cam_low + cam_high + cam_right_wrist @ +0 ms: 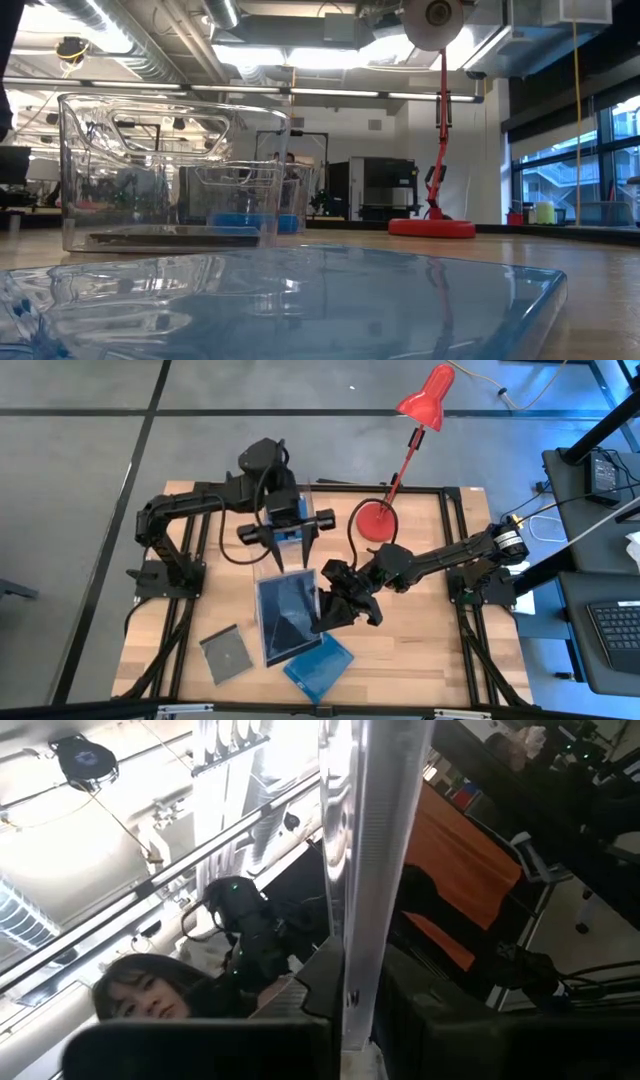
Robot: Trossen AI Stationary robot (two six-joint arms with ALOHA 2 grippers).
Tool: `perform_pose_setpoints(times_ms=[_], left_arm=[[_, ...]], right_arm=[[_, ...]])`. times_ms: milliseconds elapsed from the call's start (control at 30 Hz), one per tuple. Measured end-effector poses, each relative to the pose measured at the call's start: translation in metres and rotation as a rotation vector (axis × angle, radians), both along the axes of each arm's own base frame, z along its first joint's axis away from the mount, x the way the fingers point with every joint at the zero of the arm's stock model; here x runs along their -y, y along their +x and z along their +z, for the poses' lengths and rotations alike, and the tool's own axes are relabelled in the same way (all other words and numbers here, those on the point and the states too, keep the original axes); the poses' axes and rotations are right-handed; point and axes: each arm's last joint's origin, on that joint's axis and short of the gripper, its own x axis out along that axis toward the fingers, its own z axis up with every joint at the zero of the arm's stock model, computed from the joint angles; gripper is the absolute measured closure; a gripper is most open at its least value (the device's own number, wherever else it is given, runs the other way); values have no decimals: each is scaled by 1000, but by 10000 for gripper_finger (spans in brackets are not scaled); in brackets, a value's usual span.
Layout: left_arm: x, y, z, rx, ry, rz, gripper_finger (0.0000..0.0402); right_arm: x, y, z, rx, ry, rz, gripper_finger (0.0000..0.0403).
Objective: Pick & place jewel cases by type
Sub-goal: Put the top black cd case into the bottom transparent bin
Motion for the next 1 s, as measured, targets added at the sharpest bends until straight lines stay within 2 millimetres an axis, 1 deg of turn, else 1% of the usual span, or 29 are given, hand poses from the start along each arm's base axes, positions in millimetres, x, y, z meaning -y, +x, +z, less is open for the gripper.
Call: perform_pose_setpoints(times_ms=[67,167,367,500,600,733,800,867,1000], left_arm=[[-8,-2,0,-35,-4,13,211],[-26,-10,5,-75,-14,65,212],[-68,-36,17,-112,-47,235,208],[-84,-56,29,-120,-109,385,209],[-83,-67,38,-101,-149,468,211],[-72,-76,45,-108,-172,496,210],[-66,-80,46,-127,-174,503,208],[-58,-84,44,-153,-173,520,208],[-42,-94,34,-236,-147,640,211]], right_arm=[[0,0,0,-2,0,2,358],[0,0,-1,-12,-1,2,360],[0,1,-1,-24,1,5,359],[2,4,-9,-103,-29,5,360],[8,8,-19,-192,-76,-13,359],[21,14,-36,-344,-150,-55,358],[30,15,-48,-447,-192,-96,358],[40,16,-61,-559,-246,-178,358],[64,13,-81,-754,-340,-339,358]])
